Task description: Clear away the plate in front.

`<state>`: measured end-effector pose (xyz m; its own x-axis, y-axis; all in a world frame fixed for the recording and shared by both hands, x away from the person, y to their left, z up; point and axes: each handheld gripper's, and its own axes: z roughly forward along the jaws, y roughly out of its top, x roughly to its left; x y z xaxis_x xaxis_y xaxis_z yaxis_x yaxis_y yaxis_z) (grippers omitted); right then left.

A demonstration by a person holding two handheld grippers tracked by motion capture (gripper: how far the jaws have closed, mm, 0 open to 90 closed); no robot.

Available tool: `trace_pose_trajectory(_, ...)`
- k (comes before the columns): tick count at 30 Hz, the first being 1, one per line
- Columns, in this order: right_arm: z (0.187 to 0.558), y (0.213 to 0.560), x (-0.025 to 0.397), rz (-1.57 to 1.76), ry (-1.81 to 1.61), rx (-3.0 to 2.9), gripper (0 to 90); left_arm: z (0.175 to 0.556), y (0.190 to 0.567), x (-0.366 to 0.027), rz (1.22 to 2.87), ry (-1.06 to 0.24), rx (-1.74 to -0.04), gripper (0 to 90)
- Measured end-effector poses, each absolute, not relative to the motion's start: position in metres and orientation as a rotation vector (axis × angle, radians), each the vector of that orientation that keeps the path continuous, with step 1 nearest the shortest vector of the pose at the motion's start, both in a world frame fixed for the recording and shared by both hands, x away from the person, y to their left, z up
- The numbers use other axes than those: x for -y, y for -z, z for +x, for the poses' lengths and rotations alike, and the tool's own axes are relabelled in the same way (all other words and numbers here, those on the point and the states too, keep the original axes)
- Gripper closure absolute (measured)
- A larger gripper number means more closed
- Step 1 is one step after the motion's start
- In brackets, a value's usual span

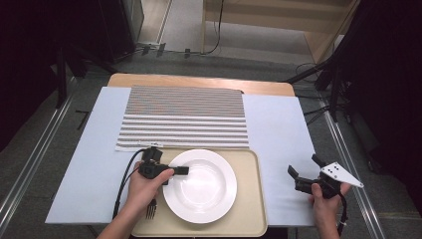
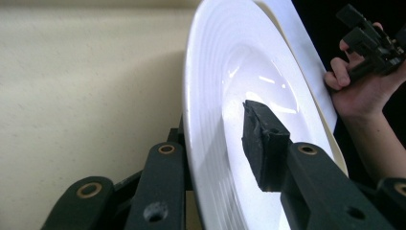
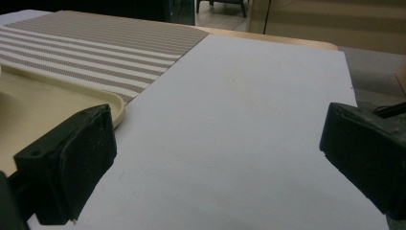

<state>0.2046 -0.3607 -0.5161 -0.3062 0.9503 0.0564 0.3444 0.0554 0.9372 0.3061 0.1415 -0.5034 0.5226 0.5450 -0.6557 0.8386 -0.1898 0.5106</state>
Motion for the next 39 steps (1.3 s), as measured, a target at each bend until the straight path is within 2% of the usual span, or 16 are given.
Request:
trace_pose_trajectory(2,0.205,0.516,0.361,1.304,-1.252,-1.718,0.0,0.306,0.502,-0.142,1.875,0.396,-1.142,67.7)
trace_pose_trajectory(4,0.204,0.516,0.360,1.307,-1.251,-1.720,0.0,0.306,0.496,-0.146,1.888,0.302,-1.158,64.1)
trace_pose_trajectory(6,0.204,0.516,0.360,1.305,-1.253,-1.720,0.0,0.306,0.495,-0.147,1.889,0.300,-1.160,63.9)
trace_pose_trajectory(10,0.205,0.516,0.360,1.303,-1.249,-1.721,0.0,0.304,0.496,-0.149,1.916,0.269,-1.163,72.4)
trace_pose_trajectory(14,0.205,0.516,0.360,1.304,-1.249,-1.721,0.0,0.305,0.498,-0.153,1.913,0.320,-1.170,73.0)
trace_pose_trajectory(20,0.205,0.516,0.360,1.304,-1.249,-1.721,0.0,0.302,0.498,-0.152,1.952,0.275,-1.169,71.5)
trace_pose_trajectory(24,0.204,0.516,0.360,1.307,-1.250,-1.721,0.0,0.297,0.495,-0.148,1.988,0.171,-1.136,62.0)
trace_pose_trajectory(27,0.204,0.516,0.360,1.307,-1.250,-1.720,0.0,0.296,0.493,-0.147,2.002,0.123,-1.132,59.8)
trace_pose_trajectory(39,0.205,0.516,0.360,1.306,-1.246,-1.722,0.0,0.288,0.473,-0.160,1.883,-0.035,-1.019,37.6)
